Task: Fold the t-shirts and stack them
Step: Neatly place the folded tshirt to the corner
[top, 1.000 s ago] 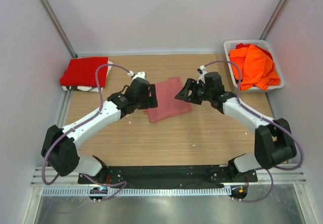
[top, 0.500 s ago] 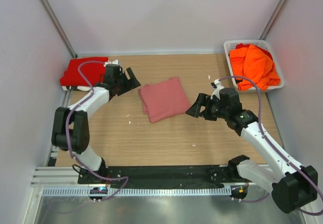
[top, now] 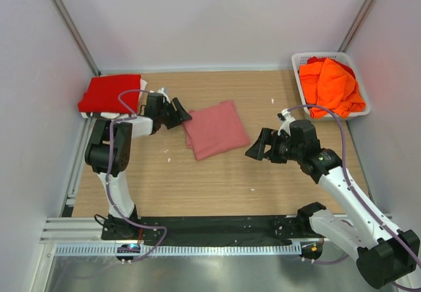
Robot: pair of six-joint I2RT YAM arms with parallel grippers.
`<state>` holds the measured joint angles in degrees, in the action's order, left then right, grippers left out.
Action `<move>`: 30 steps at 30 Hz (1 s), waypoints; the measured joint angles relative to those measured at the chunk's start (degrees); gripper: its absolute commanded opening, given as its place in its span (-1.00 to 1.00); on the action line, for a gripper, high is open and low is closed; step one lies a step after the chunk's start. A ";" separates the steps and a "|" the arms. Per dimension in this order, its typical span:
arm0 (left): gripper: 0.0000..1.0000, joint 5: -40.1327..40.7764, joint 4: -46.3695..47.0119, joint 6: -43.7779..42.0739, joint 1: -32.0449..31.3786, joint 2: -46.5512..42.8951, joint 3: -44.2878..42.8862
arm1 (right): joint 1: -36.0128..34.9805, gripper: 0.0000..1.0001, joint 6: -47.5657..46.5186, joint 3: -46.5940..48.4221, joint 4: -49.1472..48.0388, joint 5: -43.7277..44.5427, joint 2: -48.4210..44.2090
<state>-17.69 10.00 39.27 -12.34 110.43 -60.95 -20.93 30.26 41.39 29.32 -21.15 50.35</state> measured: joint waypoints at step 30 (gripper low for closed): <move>-1.00 13.86 -55.12 -18.78 3.23 12.00 -56.35 | 0.00 0.80 -2.89 0.17 3.89 -2.86 -5.97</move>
<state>-3.84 -45.12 20.49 -9.10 122.43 -117.30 -20.93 27.38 41.56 33.21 -24.01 44.38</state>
